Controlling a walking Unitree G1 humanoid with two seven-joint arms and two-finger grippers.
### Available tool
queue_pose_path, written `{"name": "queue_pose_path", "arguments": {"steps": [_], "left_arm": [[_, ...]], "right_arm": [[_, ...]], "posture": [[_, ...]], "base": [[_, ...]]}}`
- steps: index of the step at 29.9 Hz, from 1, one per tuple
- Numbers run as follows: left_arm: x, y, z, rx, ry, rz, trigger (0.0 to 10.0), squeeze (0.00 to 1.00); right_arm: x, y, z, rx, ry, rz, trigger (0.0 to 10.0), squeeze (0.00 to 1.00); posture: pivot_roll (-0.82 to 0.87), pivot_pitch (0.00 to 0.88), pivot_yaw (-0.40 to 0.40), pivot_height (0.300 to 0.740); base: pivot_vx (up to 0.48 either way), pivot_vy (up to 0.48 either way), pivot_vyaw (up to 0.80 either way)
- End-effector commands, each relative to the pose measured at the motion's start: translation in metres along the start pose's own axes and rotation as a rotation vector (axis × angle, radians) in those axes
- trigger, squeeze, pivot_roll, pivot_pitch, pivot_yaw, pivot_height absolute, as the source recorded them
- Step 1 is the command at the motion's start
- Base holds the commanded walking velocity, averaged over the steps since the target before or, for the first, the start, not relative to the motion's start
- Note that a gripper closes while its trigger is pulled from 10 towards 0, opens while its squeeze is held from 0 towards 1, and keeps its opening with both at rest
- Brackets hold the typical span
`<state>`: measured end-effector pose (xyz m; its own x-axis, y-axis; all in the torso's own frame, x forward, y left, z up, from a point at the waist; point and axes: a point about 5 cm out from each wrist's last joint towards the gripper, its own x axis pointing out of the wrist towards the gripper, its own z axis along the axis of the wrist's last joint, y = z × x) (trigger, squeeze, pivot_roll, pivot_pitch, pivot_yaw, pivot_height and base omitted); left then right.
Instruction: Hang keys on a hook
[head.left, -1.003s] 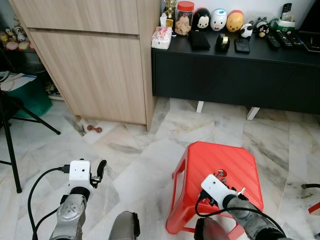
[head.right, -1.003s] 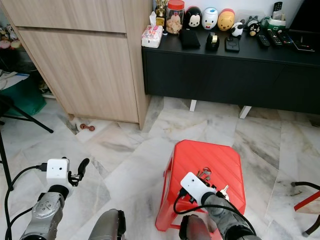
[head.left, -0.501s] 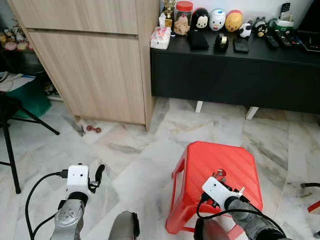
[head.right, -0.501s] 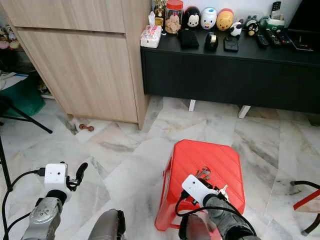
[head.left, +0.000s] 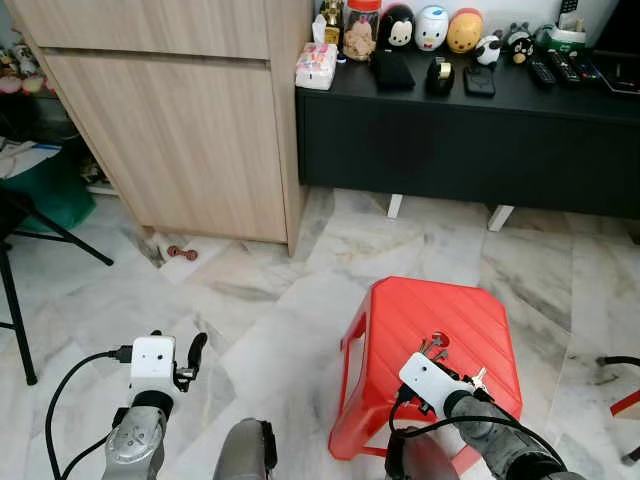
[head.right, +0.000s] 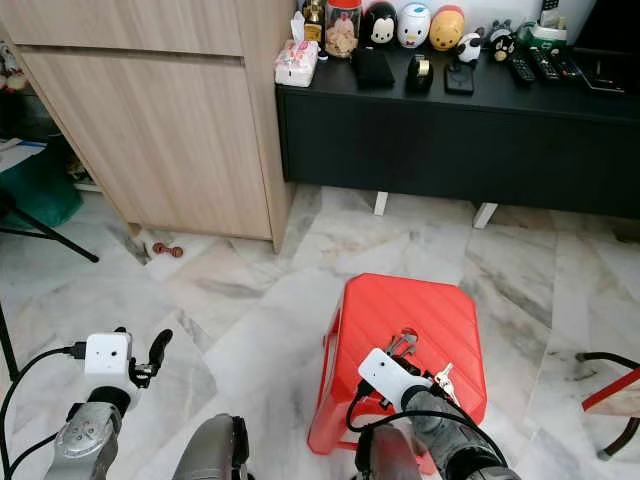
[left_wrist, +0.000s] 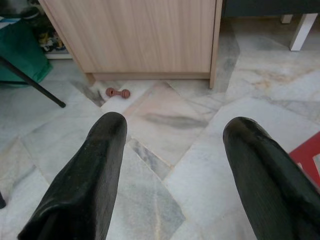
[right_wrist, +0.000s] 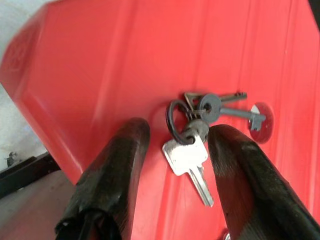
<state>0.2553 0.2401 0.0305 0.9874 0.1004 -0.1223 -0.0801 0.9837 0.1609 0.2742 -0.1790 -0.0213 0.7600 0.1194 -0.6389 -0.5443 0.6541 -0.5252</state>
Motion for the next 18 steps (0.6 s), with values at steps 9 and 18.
{"name": "queue_pose_path", "arguments": {"steps": [9, 18], "left_arm": [[-0.008, -0.002, -0.006, -0.005, 0.025, 0.005, 10.0, 0.0], [-0.012, -0.003, -0.006, -0.007, 0.031, 0.009, 10.0, 0.0]], "right_arm": [[-0.001, -0.012, -0.003, -0.008, 0.006, -0.069, 10.0, 0.0], [0.0, -0.008, 0.005, -0.011, -0.04, -0.044, 10.0, 0.0]], "posture": [[0.18, 0.218, -0.051, 0.622], [0.18, 0.229, -0.055, 0.622]], "base": [[0.0, 0.0, 0.0], [0.0, 0.0, 0.0]]}}
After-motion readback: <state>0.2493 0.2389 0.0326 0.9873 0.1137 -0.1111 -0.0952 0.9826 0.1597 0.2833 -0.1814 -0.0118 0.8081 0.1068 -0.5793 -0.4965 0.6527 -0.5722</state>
